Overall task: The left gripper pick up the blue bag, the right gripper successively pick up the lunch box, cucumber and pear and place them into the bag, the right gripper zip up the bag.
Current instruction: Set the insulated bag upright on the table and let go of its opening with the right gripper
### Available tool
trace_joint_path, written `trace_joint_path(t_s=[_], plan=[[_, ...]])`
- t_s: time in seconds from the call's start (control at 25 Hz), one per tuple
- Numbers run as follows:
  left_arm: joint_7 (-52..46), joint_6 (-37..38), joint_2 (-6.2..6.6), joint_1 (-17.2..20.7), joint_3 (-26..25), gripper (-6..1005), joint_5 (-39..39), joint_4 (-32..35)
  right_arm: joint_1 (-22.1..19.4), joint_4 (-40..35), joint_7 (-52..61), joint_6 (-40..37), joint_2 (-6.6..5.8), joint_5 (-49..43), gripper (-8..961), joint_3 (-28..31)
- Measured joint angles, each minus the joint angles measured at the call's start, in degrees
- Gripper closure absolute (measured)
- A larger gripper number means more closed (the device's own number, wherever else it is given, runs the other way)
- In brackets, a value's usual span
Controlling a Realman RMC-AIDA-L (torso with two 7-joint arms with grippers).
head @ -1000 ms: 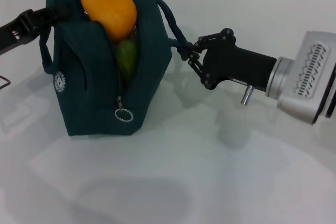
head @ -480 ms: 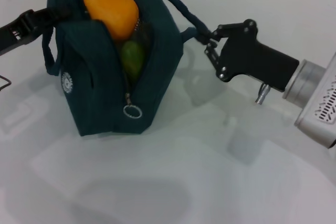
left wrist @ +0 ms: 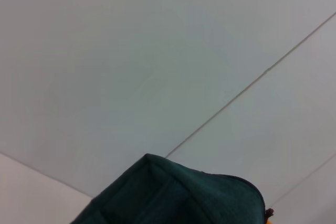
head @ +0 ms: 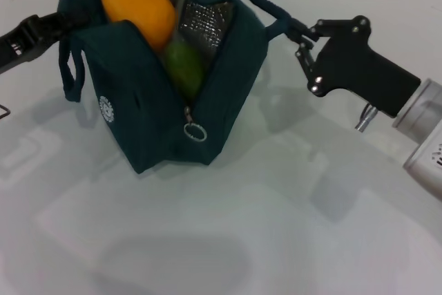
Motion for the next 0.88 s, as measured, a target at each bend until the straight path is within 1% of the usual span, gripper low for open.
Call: trace_joint_path(t_s=[0.16, 0.32, 0.48, 0.76, 0.8, 0.88], plan=[[0.17, 0.08, 0.14, 1.11, -0.04, 890, -1.99, 0.00, -0.93, -0.39, -1.29, -0.10, -0.02, 1.01, 919, 0.15], [0.19, 0.69, 0.14, 1.40, -0.06, 890, -2.72, 0.00, -2.25, -1.44, -3.13, -1.18, -0.09, 1.48, 920, 0.20], [0.21, 2.60, -0.12, 1.44, 0.07, 890, -2.75, 0.00, -3.07, -1.97, -3.81, -2.74, -0.19, 1.79, 921, -0.06], [0.24, 5.88, -0.65, 1.18, 0.45, 889, -2.79, 0.00, -3.30, -2.12, -4.11, -4.01, -0.21, 1.84, 922, -0.36], [0.30, 7.38, -1.01, 0.73, 0.56, 889, -2.76, 0.01, -3.30, -2.03, -4.11, -4.00, -0.21, 1.84, 923, -0.40], [0.44, 8.06, -1.34, 0.28, 0.83, 889, -2.68, 0.01, -3.35, -1.73, -4.14, -3.57, -0.21, 1.84, 923, -0.52]])
